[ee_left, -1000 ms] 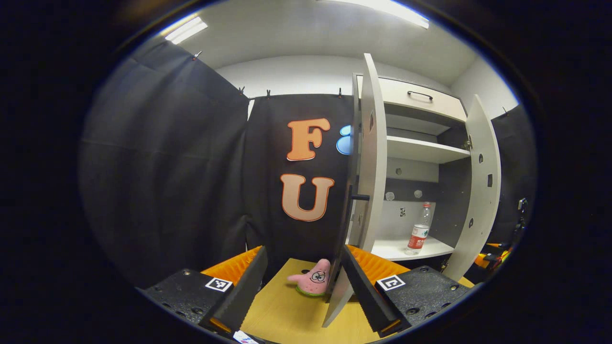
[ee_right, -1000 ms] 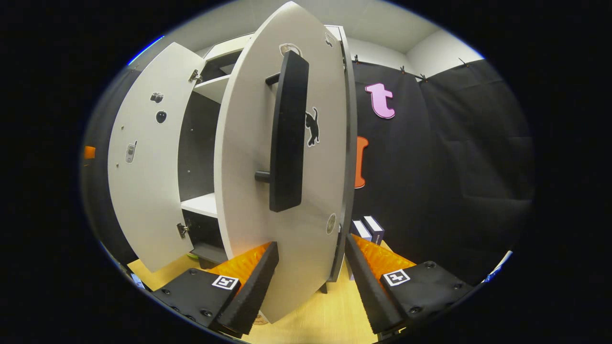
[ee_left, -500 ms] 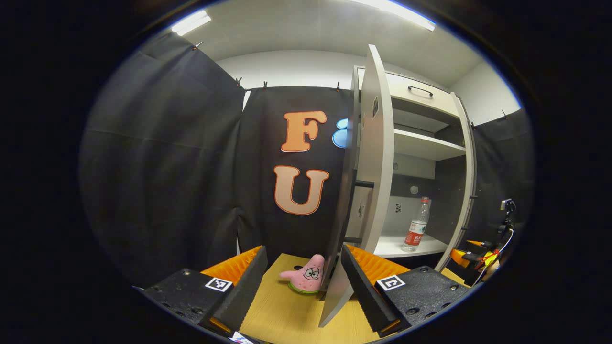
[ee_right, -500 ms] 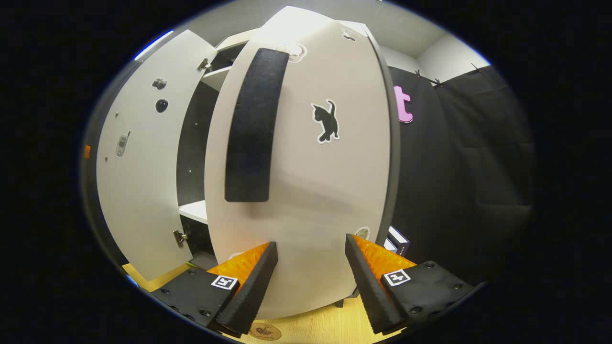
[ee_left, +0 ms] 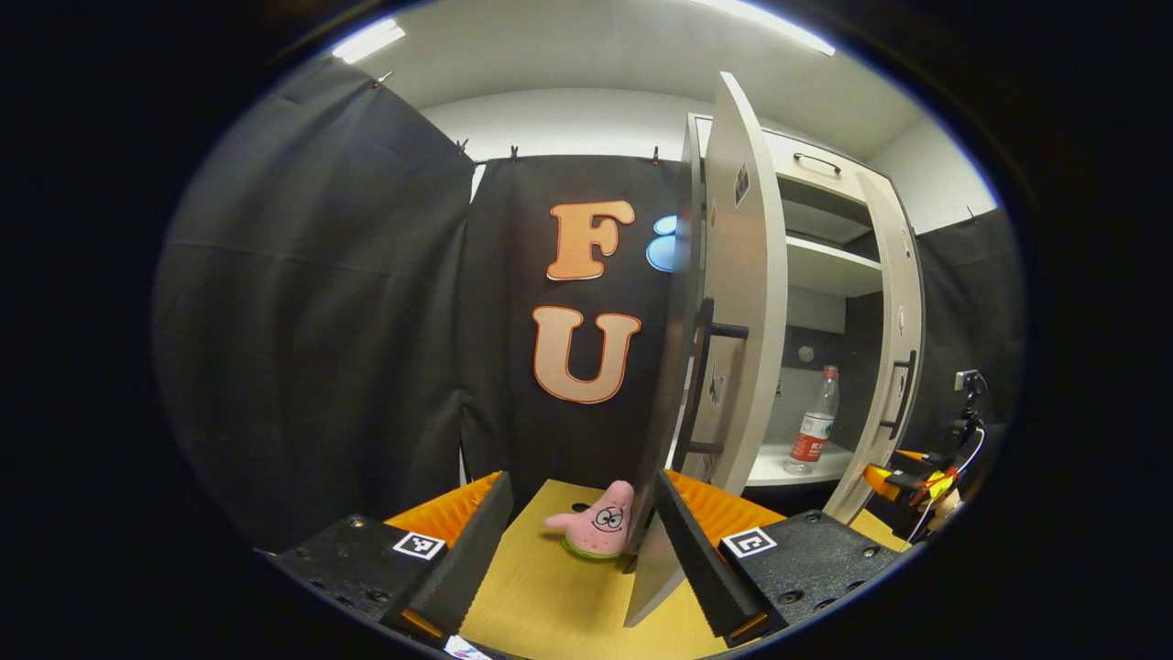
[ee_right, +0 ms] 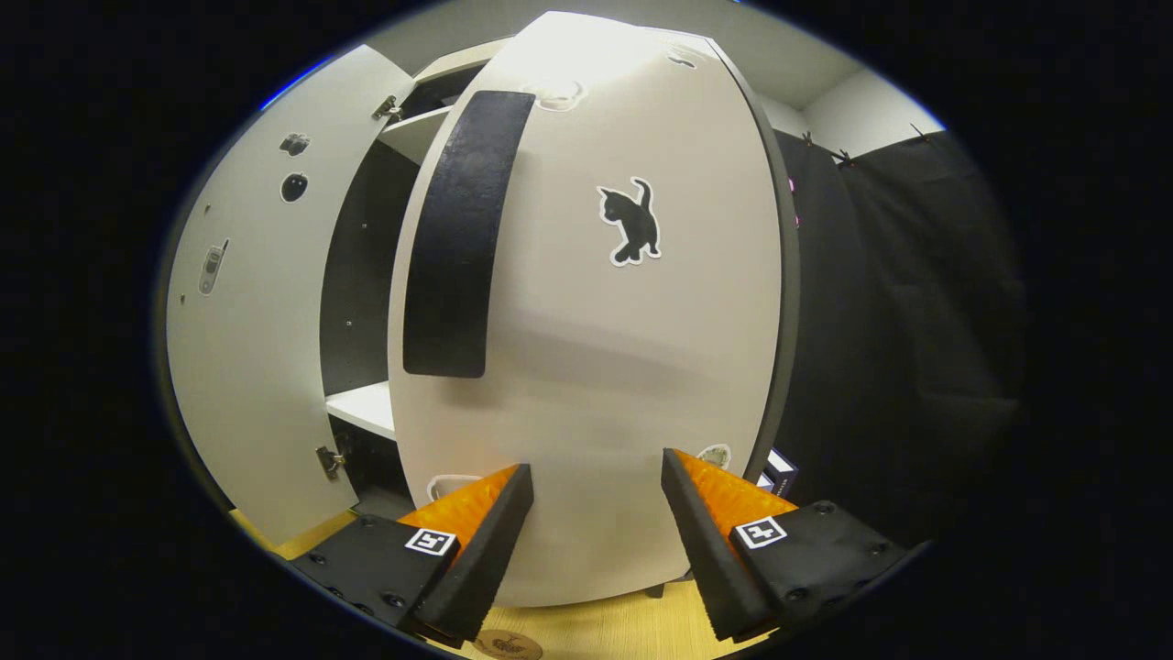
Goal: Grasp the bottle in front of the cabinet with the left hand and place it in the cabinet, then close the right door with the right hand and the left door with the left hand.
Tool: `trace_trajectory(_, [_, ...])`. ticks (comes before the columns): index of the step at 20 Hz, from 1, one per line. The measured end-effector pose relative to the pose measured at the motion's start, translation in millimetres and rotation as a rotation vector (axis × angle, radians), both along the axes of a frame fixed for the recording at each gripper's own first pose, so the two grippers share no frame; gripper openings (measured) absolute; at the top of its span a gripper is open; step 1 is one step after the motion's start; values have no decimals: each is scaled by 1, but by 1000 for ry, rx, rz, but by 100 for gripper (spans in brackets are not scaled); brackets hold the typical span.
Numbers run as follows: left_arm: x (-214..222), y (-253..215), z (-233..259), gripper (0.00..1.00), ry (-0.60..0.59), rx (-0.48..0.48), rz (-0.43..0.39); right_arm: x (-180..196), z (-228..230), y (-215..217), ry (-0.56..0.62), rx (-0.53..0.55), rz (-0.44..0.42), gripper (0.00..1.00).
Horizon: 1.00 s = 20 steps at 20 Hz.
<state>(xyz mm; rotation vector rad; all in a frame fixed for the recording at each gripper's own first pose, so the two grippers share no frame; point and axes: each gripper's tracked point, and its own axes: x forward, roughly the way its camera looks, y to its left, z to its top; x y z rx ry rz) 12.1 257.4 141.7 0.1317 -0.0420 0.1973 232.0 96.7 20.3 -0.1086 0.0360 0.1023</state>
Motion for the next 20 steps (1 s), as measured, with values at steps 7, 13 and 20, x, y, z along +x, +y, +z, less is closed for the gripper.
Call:
trace_trajectory(7, [19, 7, -14, 95, 34, 0, -16, 2, -1, 2, 3, 3, 2, 95])
trace_trajectory(13, [28, 11, -31, 95, 74, -17, -30, 2, -1, 3, 7, 5, -11, 95])
trace_trajectory(20, [54, 2, -48, 95, 106, -46, -70, -6, 3, -5, 19, 32, -39, 95])
